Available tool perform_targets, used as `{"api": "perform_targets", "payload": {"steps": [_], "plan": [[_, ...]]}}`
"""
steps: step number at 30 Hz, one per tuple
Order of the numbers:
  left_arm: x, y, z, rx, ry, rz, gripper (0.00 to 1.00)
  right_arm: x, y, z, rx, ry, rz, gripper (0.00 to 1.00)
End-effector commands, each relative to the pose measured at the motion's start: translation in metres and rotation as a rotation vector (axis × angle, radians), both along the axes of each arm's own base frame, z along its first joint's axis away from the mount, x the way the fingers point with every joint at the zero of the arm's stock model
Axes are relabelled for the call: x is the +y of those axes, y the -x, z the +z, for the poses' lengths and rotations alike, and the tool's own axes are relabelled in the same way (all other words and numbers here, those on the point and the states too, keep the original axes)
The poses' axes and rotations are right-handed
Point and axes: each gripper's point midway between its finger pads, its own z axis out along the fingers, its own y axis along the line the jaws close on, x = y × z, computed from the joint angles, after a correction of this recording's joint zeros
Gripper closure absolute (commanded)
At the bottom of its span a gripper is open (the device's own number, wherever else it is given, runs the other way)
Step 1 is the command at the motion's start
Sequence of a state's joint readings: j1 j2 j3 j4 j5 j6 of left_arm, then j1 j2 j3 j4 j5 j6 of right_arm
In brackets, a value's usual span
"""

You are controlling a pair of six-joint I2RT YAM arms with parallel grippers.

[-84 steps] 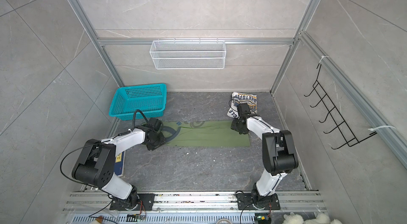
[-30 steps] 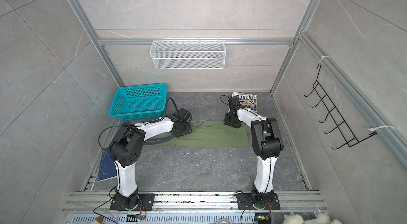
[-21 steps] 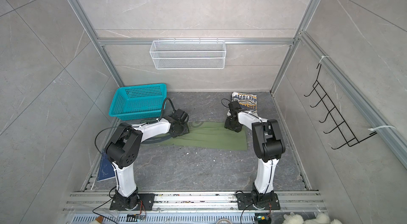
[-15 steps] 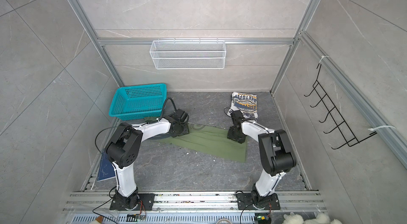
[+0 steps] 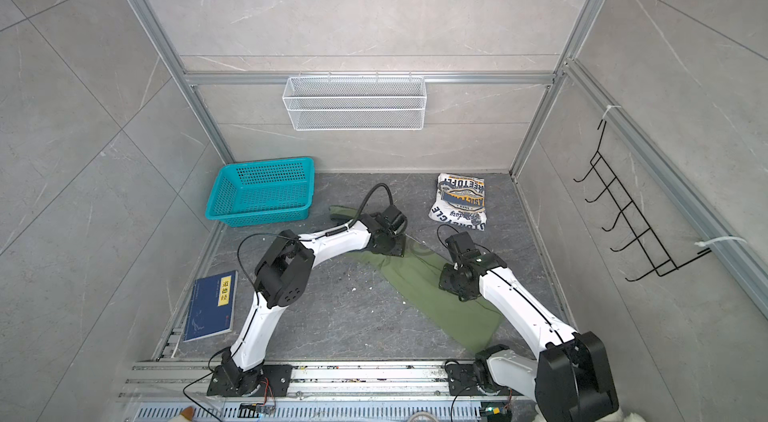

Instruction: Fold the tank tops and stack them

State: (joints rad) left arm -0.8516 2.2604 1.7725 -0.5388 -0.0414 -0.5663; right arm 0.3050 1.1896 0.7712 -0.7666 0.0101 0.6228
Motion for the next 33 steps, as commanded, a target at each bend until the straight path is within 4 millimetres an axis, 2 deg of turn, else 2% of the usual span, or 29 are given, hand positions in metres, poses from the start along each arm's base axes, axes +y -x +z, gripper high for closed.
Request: {"api": "perform_targets", "payload": {"steps": [1,4,6,8,12,19,21,28,33], "plan": [[0.011,0.016,0.012,0.038,-0.045,-0.027,0.36,-0.003,-0.009,0.0,0.012,0.061,0.04,0.5],[0.037,0.013,0.042,-0.018,-0.051,0.061,0.35,0.001,-0.02,-0.012,0.022,0.067,0.061,0.5],[0.066,0.011,0.058,-0.035,-0.056,0.155,0.35,0.003,-0.022,-0.021,0.04,0.069,0.072,0.5],[0.101,0.006,0.065,-0.037,-0.058,0.267,0.35,0.006,-0.023,-0.028,0.049,0.069,0.08,0.49],[0.177,-0.008,0.054,-0.01,-0.048,0.453,0.35,0.009,-0.019,-0.039,0.073,0.08,0.104,0.5],[0.245,-0.035,0.037,0.004,-0.13,0.595,0.35,0.009,-0.014,-0.05,0.089,0.094,0.119,0.49],[0.263,-0.041,0.035,-0.006,-0.145,0.674,0.29,0.01,-0.012,-0.053,0.096,0.094,0.121,0.5],[0.248,-0.075,0.033,-0.038,0.026,0.712,0.28,0.016,-0.01,-0.062,0.11,0.073,0.127,0.5],[0.253,-0.08,0.019,-0.003,-0.024,0.761,0.33,0.015,-0.01,-0.062,0.111,0.078,0.132,0.5]]}}
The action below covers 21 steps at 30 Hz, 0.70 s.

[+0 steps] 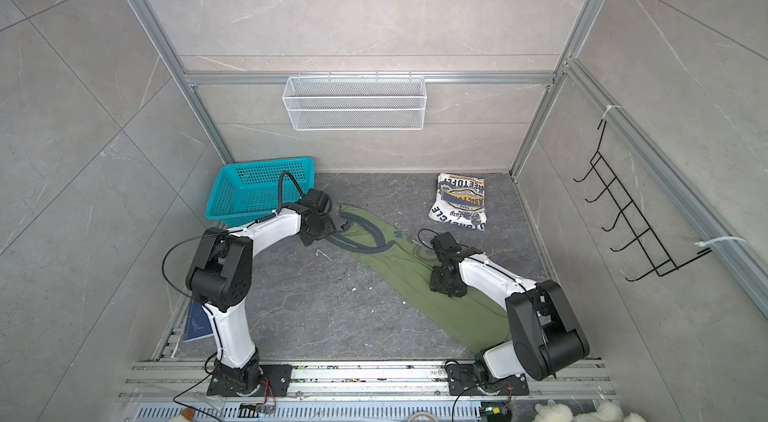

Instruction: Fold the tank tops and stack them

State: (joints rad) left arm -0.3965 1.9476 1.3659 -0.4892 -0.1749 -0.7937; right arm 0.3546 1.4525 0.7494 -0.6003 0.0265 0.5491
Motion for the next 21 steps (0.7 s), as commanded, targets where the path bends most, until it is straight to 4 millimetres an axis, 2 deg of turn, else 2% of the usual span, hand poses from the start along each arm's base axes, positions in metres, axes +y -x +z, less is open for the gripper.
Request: {"api": "perform_targets", "payload": {"steps": [1,3,5,11,16,21], "plan": [[0.001,-0.011,0.0,-0.004,0.005,0.05,0.36,0.0,0.002,-0.004,0.007,0.008,0.014,0.5],[0.0,-0.012,-0.003,0.008,0.007,0.055,0.4,0.0,0.002,-0.004,0.005,0.011,0.015,0.5],[0.001,-0.012,-0.003,0.006,0.004,0.059,0.53,-0.001,0.003,-0.004,0.005,0.014,0.012,0.49],[0.001,-0.018,-0.001,0.008,-0.002,0.059,0.78,-0.001,0.003,-0.008,0.015,0.018,0.011,0.49],[0.0,-0.02,-0.002,0.015,-0.004,0.059,0.9,-0.003,0.002,-0.006,0.008,0.028,0.009,0.49],[0.007,-0.03,0.004,0.003,-0.012,0.089,1.0,-0.009,0.005,-0.01,0.036,0.062,-0.008,0.49]]}}
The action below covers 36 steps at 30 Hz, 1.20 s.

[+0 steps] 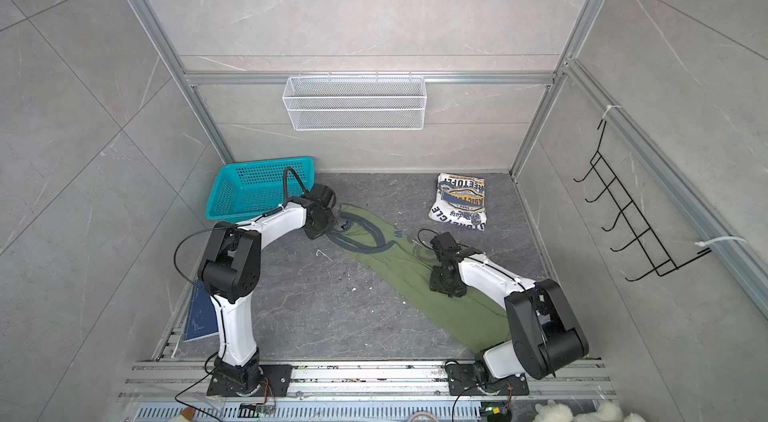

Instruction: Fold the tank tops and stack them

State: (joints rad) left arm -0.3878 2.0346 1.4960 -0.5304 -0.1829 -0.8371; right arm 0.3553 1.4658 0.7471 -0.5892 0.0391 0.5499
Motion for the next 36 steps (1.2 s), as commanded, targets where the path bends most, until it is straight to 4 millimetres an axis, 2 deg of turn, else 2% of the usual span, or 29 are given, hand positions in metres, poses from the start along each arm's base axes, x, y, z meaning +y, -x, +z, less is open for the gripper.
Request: {"api": "perform_targets", "payload": {"steps": [1,9,12,17,18,21,23,25,27,31,33,36], "plan": [[0.014,-0.009,0.005,-0.001,-0.027,0.05,1.0,-0.008,0.007,-0.008,0.042,0.054,-0.013,0.49],[0.029,-0.041,0.024,-0.05,-0.111,0.086,1.0,-0.007,0.008,-0.013,0.053,0.046,-0.027,0.49],[0.031,-0.049,0.019,-0.008,-0.147,0.082,1.0,-0.007,0.006,-0.01,0.034,0.043,-0.027,0.49],[0.023,-0.054,0.003,0.028,-0.137,0.046,0.98,-0.001,0.001,0.001,-0.006,0.011,-0.011,0.49],[0.022,-0.055,0.001,0.032,-0.136,0.036,0.95,0.0,0.0,0.003,-0.011,0.002,-0.007,0.49],[0.018,-0.063,0.008,0.031,-0.14,-0.002,0.72,0.006,-0.005,0.011,-0.029,-0.026,0.008,0.49],[0.013,-0.067,0.02,0.013,-0.127,-0.033,0.57,0.008,-0.009,0.019,-0.041,-0.032,0.017,0.49],[0.008,-0.067,0.035,-0.011,-0.101,-0.062,0.47,0.009,-0.012,0.028,-0.056,-0.03,0.031,0.49],[0.002,-0.064,0.054,-0.04,-0.085,-0.092,0.43,0.005,-0.015,0.038,-0.076,-0.008,0.033,0.49],[-0.014,-0.041,0.091,-0.101,-0.096,-0.139,0.32,-0.007,-0.023,0.054,-0.11,0.021,0.012,0.48],[-0.031,-0.025,0.1,-0.114,-0.083,-0.175,0.32,-0.013,-0.028,0.055,-0.113,0.008,-0.009,0.48],[-0.065,0.004,0.101,-0.119,-0.056,-0.236,0.32,-0.022,-0.035,0.051,-0.087,-0.038,-0.048,0.48]]}}
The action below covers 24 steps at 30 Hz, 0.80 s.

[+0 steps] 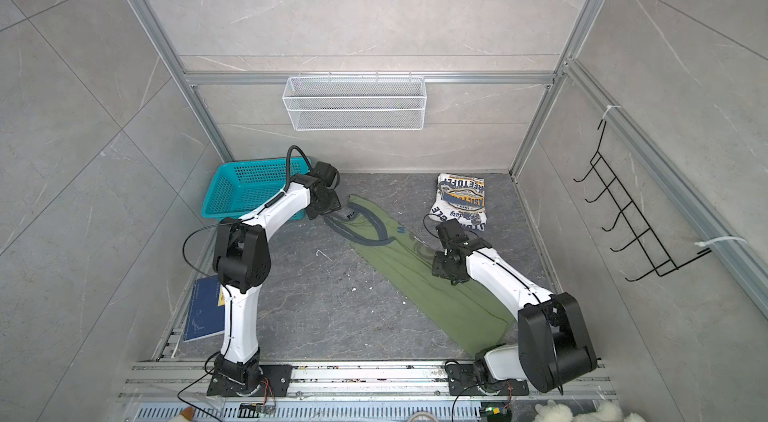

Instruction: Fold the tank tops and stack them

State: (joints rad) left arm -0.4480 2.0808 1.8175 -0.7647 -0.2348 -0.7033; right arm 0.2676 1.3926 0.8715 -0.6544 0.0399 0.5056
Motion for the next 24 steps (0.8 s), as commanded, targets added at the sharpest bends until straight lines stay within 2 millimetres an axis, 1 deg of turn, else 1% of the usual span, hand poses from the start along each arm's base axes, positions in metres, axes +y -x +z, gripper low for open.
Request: {"api": "perform_targets", "payload": {"steps": [1,5,6,8,10,14,17,20,24], "plan": [[-0.045,0.036,0.029,-0.049,0.045,-0.099,0.32,-0.009,-0.001,-0.004,0.053,-0.022,-0.01,0.48],[-0.099,0.081,0.006,0.008,0.128,-0.197,0.32,-0.017,-0.006,-0.011,0.074,-0.027,-0.042,0.48],[-0.11,0.091,0.001,0.029,0.144,-0.219,0.32,-0.018,-0.005,-0.013,0.079,-0.029,-0.047,0.48],[-0.129,0.111,-0.011,0.06,0.155,-0.255,0.32,-0.02,-0.005,-0.015,0.083,-0.033,-0.054,0.46],[-0.142,0.125,-0.023,0.087,0.164,-0.274,0.32,-0.024,-0.003,-0.017,0.095,-0.026,-0.065,0.46],[-0.144,0.133,-0.05,0.139,0.143,-0.264,0.32,-0.03,0.005,-0.025,0.129,-0.027,-0.103,0.46],[-0.138,0.135,-0.065,0.161,0.11,-0.258,0.32,-0.031,0.011,-0.029,0.142,-0.02,-0.106,0.46],[-0.126,0.133,-0.078,0.182,0.072,-0.237,0.32,-0.031,0.016,-0.034,0.162,-0.023,-0.101,0.48],[-0.104,0.123,-0.091,0.191,0.069,-0.19,0.32,-0.021,0.023,-0.048,0.206,-0.047,-0.069,0.48]]}}
